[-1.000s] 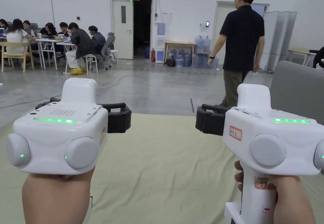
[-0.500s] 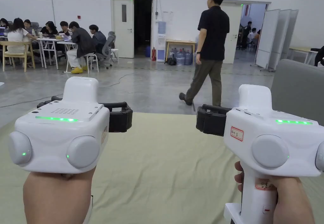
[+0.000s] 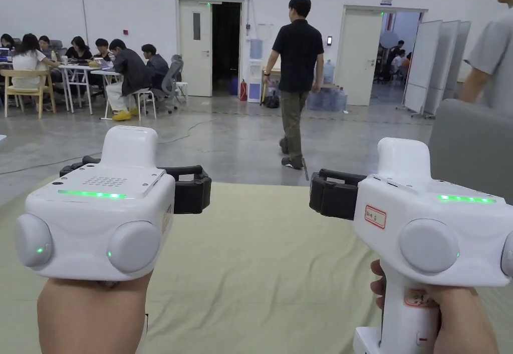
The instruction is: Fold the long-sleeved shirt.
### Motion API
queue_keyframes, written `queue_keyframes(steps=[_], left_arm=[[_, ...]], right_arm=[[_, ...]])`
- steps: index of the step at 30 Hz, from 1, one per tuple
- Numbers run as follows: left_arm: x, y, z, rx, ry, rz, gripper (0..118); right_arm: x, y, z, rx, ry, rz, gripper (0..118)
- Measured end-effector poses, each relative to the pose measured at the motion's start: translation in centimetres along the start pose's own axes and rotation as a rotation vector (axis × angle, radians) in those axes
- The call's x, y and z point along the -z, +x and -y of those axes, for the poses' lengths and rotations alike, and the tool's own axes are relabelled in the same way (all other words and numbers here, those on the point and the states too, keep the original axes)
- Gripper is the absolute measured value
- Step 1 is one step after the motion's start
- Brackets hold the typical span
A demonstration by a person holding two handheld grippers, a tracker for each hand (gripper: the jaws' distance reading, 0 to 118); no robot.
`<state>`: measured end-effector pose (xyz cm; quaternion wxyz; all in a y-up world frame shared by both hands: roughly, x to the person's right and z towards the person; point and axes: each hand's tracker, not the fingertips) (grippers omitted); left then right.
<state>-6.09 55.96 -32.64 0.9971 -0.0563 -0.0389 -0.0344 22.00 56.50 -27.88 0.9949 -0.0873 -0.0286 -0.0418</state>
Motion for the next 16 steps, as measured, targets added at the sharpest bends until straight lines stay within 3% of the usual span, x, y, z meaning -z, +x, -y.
queue_keyframes(steps=[4,16], left_arm=[[-0.12,0.02,-0.11,-0.001,0.004,0.003,118],[-0.11,0.18,0.20,0.010,-0.006,0.006,118]], right_arm=[[0.28,0.21,-0.02,0.029,-0.023,-0.020,118],[0.50,0.03,0.52,0.015,-0.035,-0.007,118]])
